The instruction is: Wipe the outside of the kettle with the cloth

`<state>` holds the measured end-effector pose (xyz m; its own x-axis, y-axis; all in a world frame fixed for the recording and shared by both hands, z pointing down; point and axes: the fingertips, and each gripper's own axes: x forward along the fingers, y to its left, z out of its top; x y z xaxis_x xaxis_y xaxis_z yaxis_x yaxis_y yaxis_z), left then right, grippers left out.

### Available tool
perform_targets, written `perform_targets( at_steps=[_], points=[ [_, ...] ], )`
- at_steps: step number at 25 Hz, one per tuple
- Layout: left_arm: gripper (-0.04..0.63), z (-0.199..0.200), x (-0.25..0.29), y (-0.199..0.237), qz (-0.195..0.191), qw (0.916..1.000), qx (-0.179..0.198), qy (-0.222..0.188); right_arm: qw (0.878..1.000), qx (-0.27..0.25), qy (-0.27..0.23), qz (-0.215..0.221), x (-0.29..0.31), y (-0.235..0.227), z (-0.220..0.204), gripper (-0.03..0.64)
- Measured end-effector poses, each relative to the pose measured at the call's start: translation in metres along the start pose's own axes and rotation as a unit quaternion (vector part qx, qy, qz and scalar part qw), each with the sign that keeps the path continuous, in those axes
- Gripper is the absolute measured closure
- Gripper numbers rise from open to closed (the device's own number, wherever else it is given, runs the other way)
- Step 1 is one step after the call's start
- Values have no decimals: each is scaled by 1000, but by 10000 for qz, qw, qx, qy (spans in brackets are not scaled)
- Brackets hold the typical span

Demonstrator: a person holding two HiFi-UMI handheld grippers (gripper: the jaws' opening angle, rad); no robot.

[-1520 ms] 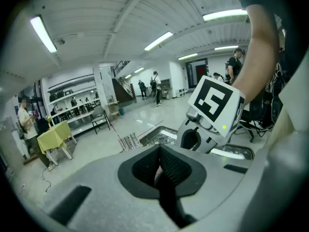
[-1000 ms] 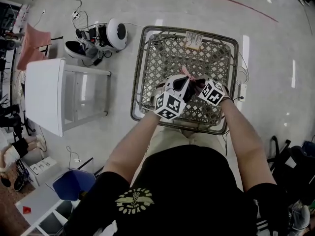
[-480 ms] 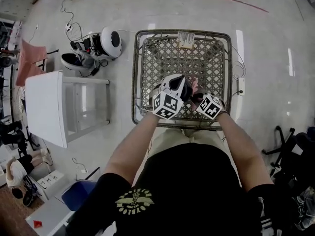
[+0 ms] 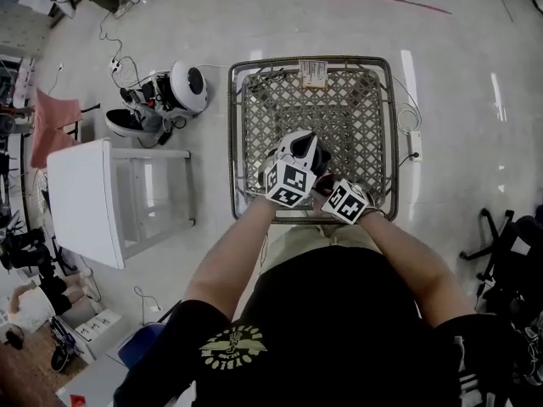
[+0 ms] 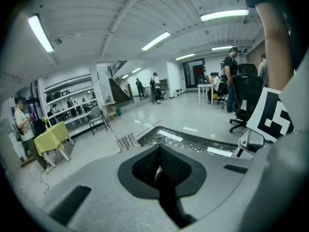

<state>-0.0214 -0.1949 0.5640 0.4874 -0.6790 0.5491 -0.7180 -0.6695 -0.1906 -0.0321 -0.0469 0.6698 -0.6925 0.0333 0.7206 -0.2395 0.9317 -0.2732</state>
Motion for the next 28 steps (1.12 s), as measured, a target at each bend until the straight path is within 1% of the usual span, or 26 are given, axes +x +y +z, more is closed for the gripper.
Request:
perform_targets(
  at_steps=[3, 5, 7, 13, 16, 18, 21, 25, 28],
  points=[
    [588, 0, -1, 0, 24, 10000, 61, -15, 9997, -117, -200, 31, 2, 10, 13, 592],
    [588, 0, -1, 1, 31, 10000, 67, -11, 9995, -288, -108, 81, 6, 14, 14, 592],
    [588, -1, 0, 1, 18, 10000, 54, 8, 9991, -406, 62, 44, 10, 11, 6, 592],
    [588, 1, 1, 1, 24, 10000, 46, -18, 9978, -404, 344, -389, 4, -27, -23, 592],
    [588, 1, 2, -1, 22, 10000, 45, 1, 9958, -548, 488, -552, -2, -45, -32, 592],
    [588, 2, 3, -1, 16, 10000, 42, 3, 9932, -767, 609, -635, -5, -56, -34, 592],
    [588, 2, 2, 0, 34, 10000, 58, -14, 9849, -1303, 872, -737, -8, -71, -37, 592],
    [588, 1, 2, 0, 46, 10000, 47, -4, 9675, -1998, 1266, -892, -10, -102, -36, 592],
    [588, 1, 2, 2, 69, 10000, 39, 3, 9534, -2475, 1397, -1010, -12, -127, -20, 592]
  ],
)
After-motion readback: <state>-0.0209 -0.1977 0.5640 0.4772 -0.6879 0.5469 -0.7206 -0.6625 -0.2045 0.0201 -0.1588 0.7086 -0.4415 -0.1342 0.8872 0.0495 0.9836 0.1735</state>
